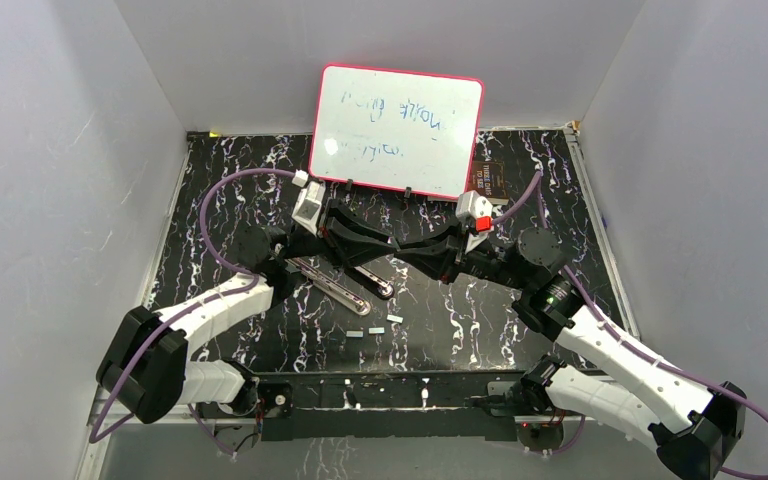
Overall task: Load the staples into the stapler
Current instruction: Pick up the staple from the center of the board, then place the staple at the center of the board.
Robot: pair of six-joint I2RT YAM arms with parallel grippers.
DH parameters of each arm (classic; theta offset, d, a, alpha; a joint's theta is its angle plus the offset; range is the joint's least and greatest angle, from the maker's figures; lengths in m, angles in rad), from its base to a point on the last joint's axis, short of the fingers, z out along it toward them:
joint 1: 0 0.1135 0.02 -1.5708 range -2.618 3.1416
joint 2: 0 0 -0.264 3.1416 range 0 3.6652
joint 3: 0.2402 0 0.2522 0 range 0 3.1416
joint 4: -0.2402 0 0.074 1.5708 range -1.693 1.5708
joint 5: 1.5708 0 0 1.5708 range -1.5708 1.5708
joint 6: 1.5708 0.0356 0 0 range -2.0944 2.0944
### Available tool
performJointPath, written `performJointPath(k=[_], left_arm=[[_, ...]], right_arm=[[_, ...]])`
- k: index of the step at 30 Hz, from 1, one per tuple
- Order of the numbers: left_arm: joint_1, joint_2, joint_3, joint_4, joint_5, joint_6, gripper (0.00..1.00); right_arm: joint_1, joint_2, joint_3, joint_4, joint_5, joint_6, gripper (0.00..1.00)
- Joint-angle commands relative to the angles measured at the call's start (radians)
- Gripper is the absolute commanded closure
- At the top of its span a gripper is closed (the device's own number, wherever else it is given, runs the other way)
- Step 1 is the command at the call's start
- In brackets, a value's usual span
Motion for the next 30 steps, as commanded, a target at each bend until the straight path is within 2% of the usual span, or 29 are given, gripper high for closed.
performJointPath(k=[1, 4, 8, 12, 15, 18, 22, 24, 26, 30], left_arm=[[-0.008, -0.007, 0.039, 0.298, -0.002, -0.033, 1.00], [-0.008, -0.002, 0.044, 0.297, -0.008, -0.035, 1.00], [-0.006, -0.006, 0.049, 0.269, 0.007, -0.010, 1.00], [0.002, -0.045, 0.067, 0.062, 0.073, 0.111, 1.00], [0.021, -0.103, 0.070, -0.144, 0.124, 0.252, 1.00], [0.040, -0.181, 0.073, -0.455, 0.139, 0.454, 1.00], [0.040, -0.276, 0.190, -1.200, -0.006, 0.947, 1.00], [0.038, -0.297, 0.240, -1.461, -0.113, 1.111, 1.00], [0.037, -0.311, 0.260, -1.630, -0.206, 1.209, 1.00], [0.038, -0.303, 0.259, -1.881, -0.296, 1.372, 1.00]], right_arm=[[0.005, -0.022, 0.042, 0.042, 0.018, -0.001, 0.76], [0.005, -0.030, 0.045, 0.034, 0.003, -0.004, 0.52], [0.004, -0.035, 0.086, -0.080, -0.021, -0.049, 0.35], [0.004, -0.070, 0.090, -0.174, 0.053, -0.084, 0.30], [0.005, -0.101, 0.076, -0.212, 0.289, -0.064, 0.29], [0.005, -0.112, 0.064, -0.240, 0.544, -0.016, 0.29], [0.005, -0.081, 0.068, -0.290, 0.715, 0.014, 0.29], [0.005, -0.061, 0.064, -0.291, 0.745, 0.029, 0.29], [0.005, -0.042, 0.060, -0.283, 0.756, 0.046, 0.29], [0.005, -0.016, 0.047, -0.269, 0.759, 0.072, 0.29]])
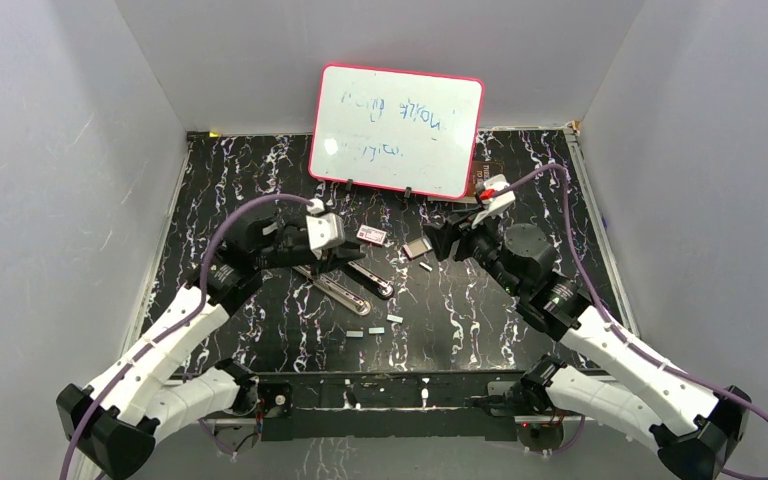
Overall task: Load the staples into the stapler
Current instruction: Place the staple at the center of the board.
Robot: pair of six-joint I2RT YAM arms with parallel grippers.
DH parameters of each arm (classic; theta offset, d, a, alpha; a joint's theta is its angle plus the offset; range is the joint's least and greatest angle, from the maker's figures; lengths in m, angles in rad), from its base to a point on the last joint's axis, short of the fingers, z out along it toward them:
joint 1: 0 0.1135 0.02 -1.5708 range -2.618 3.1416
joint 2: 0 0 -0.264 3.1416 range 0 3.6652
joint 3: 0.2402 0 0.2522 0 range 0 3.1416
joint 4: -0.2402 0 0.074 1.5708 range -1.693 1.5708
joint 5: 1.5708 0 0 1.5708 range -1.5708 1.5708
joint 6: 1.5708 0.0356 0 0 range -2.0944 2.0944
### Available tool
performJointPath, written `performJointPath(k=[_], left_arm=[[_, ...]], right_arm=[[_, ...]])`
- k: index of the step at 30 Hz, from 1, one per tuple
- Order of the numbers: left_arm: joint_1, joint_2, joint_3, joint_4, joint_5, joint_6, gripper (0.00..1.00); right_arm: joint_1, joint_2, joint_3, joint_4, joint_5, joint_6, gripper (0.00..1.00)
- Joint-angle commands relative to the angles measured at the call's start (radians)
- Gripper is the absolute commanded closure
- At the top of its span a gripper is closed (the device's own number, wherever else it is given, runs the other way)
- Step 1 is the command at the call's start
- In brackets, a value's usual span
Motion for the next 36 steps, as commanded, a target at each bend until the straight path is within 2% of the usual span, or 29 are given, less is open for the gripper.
performJointPath(k=[1, 5, 10, 15, 25, 36], left_arm=[[0.002, 0.018, 0.011, -0.509, -0.162, 0.332, 1.00], [-0.009, 0.085, 0.006, -0.661, -0.251, 0.427, 1.00], [-0.052, 0.171, -0.052, -0.735, -0.358, 0.465, 1.00], [-0.087, 0.209, -0.114, -0.739, -0.424, 0.477, 1.00], [-0.095, 0.289, -0.165, -0.666, -0.404, 0.498, 1.00], [-0.111, 0.383, -0.185, -0.593, -0.451, 0.511, 0.99]], right_arm=[[0.002, 0.012, 0.005, 0.037, 0.074, 0.047, 0.29], [0.002, 0.039, 0.005, 0.032, 0.057, 0.055, 0.28], [0.002, 0.067, 0.008, 0.020, 0.046, 0.063, 0.28], [0.002, 0.089, 0.013, 0.012, 0.034, 0.066, 0.28], [0.002, 0.080, -0.002, 0.016, 0.031, 0.096, 0.28], [0.002, 0.071, 0.001, -0.009, 0.056, 0.104, 0.27]])
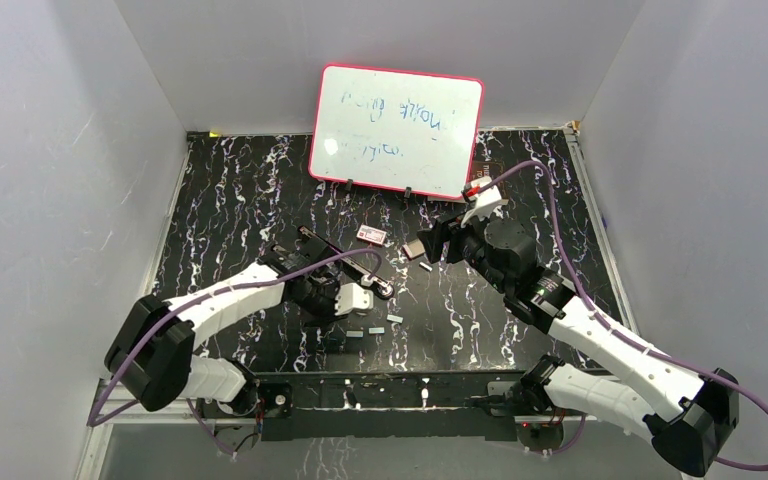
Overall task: Load the staples into the stapler
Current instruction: Place the staple at the center of the board.
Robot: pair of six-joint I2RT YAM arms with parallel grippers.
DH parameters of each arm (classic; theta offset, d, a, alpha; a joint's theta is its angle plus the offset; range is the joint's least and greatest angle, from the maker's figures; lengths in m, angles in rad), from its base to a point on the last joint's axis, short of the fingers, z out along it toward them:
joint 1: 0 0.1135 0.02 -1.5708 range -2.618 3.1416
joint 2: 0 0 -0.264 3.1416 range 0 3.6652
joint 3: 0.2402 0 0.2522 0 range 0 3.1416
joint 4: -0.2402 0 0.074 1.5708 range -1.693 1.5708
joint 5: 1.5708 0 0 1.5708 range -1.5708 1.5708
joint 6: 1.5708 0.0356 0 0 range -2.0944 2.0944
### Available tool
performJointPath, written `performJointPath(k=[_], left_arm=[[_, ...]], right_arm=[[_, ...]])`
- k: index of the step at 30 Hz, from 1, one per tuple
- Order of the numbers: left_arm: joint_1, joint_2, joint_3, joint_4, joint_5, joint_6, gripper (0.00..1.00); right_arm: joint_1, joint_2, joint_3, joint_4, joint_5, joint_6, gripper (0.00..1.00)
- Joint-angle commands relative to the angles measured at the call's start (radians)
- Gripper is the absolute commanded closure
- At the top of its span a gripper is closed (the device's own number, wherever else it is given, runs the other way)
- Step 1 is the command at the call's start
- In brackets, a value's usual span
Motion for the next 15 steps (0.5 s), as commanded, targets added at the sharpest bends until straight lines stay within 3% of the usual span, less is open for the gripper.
performJointPath(k=[1, 9, 15], left_arm=[[-0.006, 0.022, -0.017, 0.013, -0.017, 0.023, 0.99], [-0.015, 0.078, -0.039, 0.041, -0.032, 0.012, 0.94], [-0.018, 0.078, -0.054, 0.060, -0.037, 0.000, 0.80]], right_arm=[[0.002, -0.023, 0.007, 0.028, 0.023, 0.012, 0.27], [0.001, -0.023, 0.003, 0.020, 0.032, 0.028, 0.27], [0.001, -0.017, 0.000, -0.001, 0.069, 0.047, 0.27]])
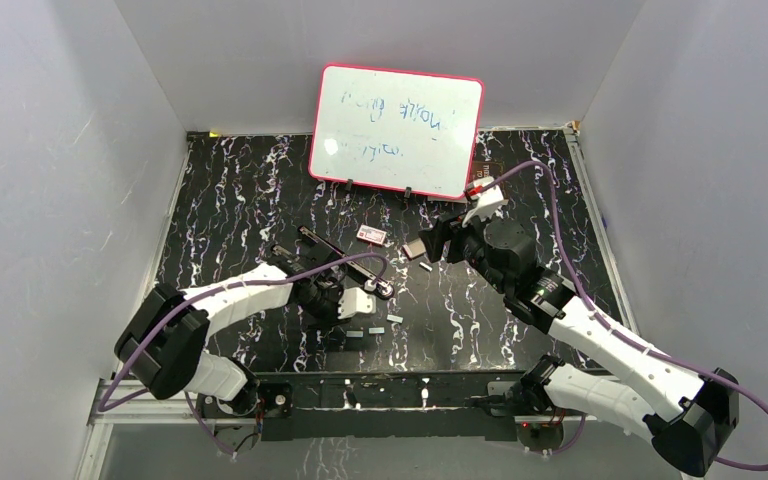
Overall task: Load the staples into the stapler
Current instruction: Place the staple at the center of the board.
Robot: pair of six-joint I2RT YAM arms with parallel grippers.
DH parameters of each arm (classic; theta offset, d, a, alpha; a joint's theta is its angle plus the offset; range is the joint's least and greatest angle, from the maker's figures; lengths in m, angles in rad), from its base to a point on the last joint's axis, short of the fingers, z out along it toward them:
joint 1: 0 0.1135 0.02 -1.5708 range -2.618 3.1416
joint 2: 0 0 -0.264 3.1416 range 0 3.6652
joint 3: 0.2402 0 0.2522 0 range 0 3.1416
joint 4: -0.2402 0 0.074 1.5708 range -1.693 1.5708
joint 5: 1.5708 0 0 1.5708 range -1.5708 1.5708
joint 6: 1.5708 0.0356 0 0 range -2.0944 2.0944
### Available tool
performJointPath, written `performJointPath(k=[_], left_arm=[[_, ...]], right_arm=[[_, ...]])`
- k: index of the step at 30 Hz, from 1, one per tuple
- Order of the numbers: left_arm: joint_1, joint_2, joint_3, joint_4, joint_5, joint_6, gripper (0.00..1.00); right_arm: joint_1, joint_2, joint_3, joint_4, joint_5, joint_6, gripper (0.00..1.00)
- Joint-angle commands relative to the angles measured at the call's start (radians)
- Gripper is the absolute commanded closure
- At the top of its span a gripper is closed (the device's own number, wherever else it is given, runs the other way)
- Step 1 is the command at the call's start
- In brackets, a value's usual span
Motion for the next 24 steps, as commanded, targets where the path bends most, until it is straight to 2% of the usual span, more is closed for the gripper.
performJointPath(k=[1, 6, 11, 15, 18, 21, 24], left_arm=[[-0.005, -0.003, -0.026, -0.011, -0.011, -0.002, 0.77], [-0.005, -0.033, -0.014, -0.012, 0.003, -0.011, 0.67], [-0.005, -0.146, 0.041, -0.009, 0.045, -0.036, 0.62], [-0.005, -0.226, 0.112, 0.046, 0.074, -0.123, 0.59], [-0.003, -0.253, 0.138, 0.129, 0.043, -0.241, 0.56], [0.001, -0.266, 0.133, 0.237, -0.003, -0.367, 0.47], [0.004, -0.271, 0.134, 0.290, -0.002, -0.424, 0.44]], right_arm=[[0.002, -0.019, 0.002, 0.002, 0.055, 0.024, 0.27], [0.002, -0.019, 0.001, -0.026, 0.101, 0.030, 0.27], [0.001, 0.016, 0.003, -0.078, 0.157, 0.056, 0.28], [-0.006, 0.145, 0.065, -0.199, 0.159, 0.069, 0.28], [-0.013, 0.252, 0.116, -0.260, 0.138, 0.055, 0.28], [-0.031, 0.346, 0.160, -0.295, 0.081, -0.009, 0.27], [-0.077, 0.455, 0.213, -0.336, -0.012, -0.106, 0.27]])
